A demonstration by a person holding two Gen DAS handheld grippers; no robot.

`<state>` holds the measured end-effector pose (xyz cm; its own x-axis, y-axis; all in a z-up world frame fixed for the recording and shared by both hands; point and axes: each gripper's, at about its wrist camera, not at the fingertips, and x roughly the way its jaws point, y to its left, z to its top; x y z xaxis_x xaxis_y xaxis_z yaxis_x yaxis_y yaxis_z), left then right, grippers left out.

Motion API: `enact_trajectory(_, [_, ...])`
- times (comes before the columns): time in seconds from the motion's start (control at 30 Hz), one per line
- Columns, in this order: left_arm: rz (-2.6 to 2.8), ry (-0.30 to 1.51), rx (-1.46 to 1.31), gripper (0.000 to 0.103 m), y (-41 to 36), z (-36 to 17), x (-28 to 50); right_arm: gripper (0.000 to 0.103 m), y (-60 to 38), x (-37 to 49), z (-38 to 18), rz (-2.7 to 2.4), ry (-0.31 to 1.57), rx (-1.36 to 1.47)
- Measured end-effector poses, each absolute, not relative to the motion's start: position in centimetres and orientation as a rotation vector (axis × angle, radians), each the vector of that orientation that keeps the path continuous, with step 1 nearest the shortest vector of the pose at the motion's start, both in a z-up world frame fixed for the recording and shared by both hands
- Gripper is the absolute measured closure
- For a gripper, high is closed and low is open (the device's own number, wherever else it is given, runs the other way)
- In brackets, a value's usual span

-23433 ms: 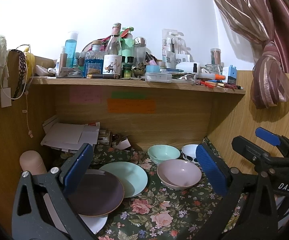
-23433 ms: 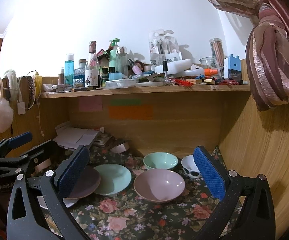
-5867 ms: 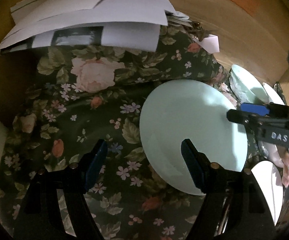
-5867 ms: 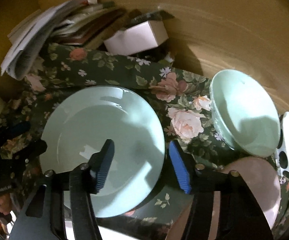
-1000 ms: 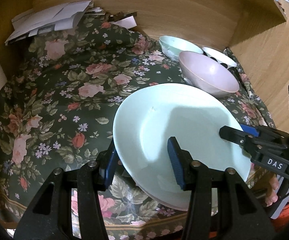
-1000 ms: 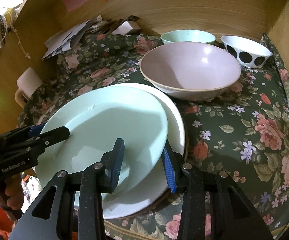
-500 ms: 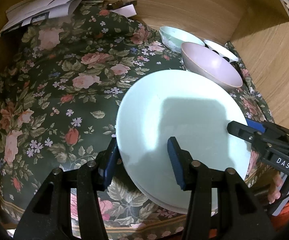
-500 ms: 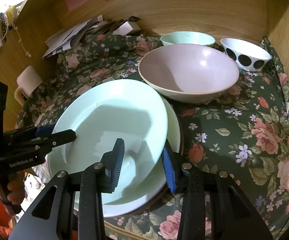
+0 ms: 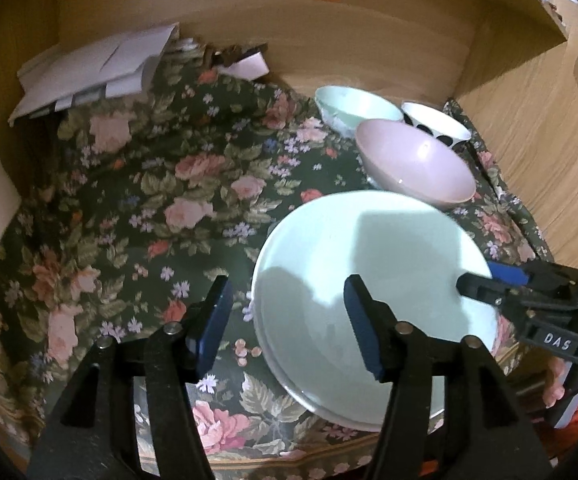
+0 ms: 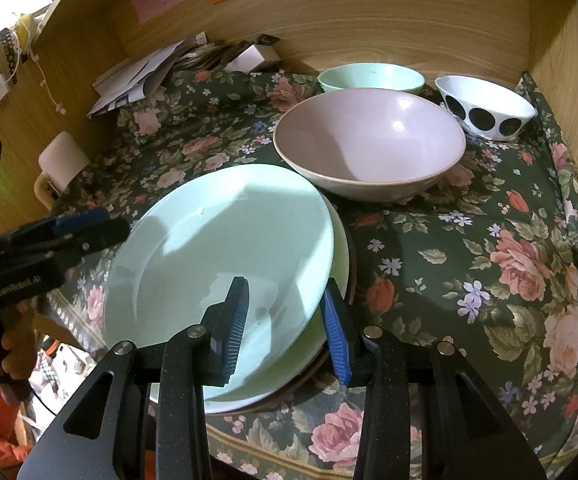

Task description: Organize plates and bowls

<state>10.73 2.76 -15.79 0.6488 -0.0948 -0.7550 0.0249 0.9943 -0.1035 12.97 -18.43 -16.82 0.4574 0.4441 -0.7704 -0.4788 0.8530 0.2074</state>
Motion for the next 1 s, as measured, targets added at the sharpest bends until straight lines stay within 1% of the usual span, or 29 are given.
enact_trajectory(0.1, [-0.077, 0.843, -0.071, 0.039, 2.3, -14.9, 11.2, 0.069, -18.5, 12.9, -16.5, 0.545, 0.931, -0.057])
enact_trajectory(0.17, [-0.084, 0.825, -0.056, 0.038, 2.0, -14.2, 11.5, 0.069, -18.7, 12.8, -16.1, 0.499, 0.902, -0.101])
enact_trajectory(0.37, [-0.108, 0.787, -0.033, 0.034, 1.0, -12.5, 13.1, 0.068, -20.6, 13.9, -14.7, 0.473, 0.878, -0.054])
enact_trajectory(0.47, [-0.113, 0.778, -0.025, 0.032, 0.4, -12.1, 14.2, 0.060, -21.5, 14.7, -13.6, 0.447, 0.838, -0.027])
enact_trajectory(0.53, [-0.117, 0.779, -0.026, 0.028, 0.0, -12.0, 15.1, 0.053, -21.9, 15.2, -13.1, 0.428, 0.818, -0.020])
enact_trajectory(0.8, [-0.138, 0.828, -0.056, 0.028, -1.3, -12.8, 19.4, 0.037, -22.6, 18.3, -12.0, 0.366, 0.766, 0.015])
enact_trajectory(1.0, [-0.143, 0.873, -0.043, 0.028, -2.6, -14.4, 22.5, 0.037, -23.0, 20.9, -13.1, 0.341, 0.787, 0.028])
